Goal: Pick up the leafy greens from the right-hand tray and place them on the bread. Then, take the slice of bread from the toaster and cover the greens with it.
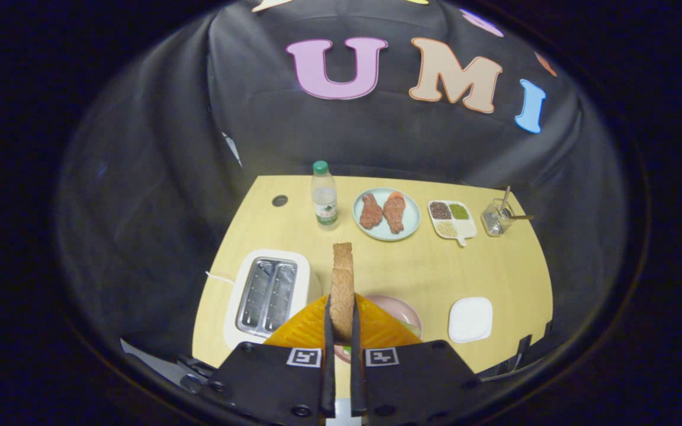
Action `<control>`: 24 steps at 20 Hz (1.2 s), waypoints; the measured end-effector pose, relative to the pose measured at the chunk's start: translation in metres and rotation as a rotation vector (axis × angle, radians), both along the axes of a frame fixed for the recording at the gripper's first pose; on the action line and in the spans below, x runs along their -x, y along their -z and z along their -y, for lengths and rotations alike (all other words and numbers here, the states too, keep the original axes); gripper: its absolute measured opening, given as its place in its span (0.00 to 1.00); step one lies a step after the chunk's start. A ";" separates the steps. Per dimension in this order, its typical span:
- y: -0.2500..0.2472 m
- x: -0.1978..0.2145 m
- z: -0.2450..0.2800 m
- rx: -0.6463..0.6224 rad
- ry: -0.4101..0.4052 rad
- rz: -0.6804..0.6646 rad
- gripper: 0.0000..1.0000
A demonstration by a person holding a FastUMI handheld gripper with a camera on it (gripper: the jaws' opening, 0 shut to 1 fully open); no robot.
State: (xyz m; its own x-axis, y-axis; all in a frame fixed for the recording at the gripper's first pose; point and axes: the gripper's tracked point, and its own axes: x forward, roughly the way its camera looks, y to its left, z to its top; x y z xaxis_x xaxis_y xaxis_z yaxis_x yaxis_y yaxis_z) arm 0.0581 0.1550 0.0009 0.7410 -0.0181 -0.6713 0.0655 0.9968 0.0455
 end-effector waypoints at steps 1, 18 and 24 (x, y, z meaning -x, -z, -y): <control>0.008 -0.001 0.004 0.002 0.001 -0.013 0.13; 0.156 0.001 0.006 -0.172 -0.051 -0.158 0.13; 0.184 0.006 0.040 -0.228 0.023 -0.144 0.13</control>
